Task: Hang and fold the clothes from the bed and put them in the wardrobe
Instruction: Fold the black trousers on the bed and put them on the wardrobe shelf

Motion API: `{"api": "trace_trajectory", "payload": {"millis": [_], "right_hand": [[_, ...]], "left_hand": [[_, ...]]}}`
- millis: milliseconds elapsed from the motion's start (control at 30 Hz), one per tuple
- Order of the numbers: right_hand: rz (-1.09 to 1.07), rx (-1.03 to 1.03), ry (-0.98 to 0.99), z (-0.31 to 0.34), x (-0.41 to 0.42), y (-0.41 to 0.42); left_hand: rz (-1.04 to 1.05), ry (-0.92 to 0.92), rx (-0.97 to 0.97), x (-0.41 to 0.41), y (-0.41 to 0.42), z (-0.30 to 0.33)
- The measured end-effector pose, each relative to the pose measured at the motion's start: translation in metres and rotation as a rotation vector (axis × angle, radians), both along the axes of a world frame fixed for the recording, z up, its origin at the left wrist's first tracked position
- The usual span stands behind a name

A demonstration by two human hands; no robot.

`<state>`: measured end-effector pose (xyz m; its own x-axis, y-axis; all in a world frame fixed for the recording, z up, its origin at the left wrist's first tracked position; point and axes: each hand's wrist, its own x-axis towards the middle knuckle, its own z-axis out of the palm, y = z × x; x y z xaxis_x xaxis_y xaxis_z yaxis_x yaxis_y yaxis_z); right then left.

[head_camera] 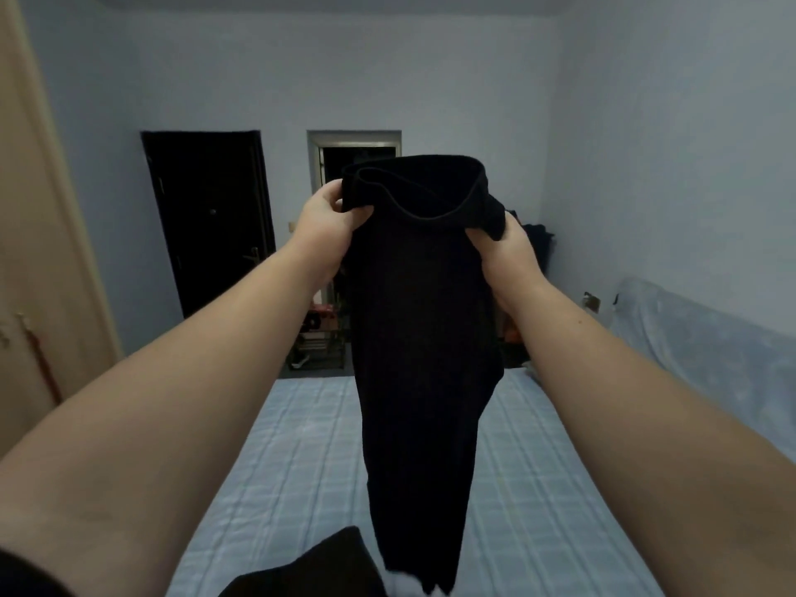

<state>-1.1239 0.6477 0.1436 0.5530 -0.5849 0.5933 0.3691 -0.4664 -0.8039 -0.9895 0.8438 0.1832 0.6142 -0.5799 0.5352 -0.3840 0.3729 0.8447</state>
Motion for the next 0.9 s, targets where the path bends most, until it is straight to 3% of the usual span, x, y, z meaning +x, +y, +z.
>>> {"api": "trace_trajectory", "payload": {"millis": [233, 467, 667, 900], "right_hand": [[-0.077, 0.001, 0.253, -0.099, -0.095, 0.072], [-0.144, -0.034, 0.599, -0.281, -0.202, 0.209], [-0.071, 0.104, 0.802, -0.431, -0.297, 0.329], [-0.021, 0.120, 0.961, -0.514, -0.363, 0.401]], "left_hand": [[0.040, -0.042, 0.277, -0.065, 0.082, -0.095], [-0.021, 0.104, 0.491, -0.155, 0.204, -0.292], [-0.113, 0.134, 0.737, -0.230, 0.309, -0.433], [-0.159, 0.325, 0.853, -0.294, 0.400, -0.503]]}}
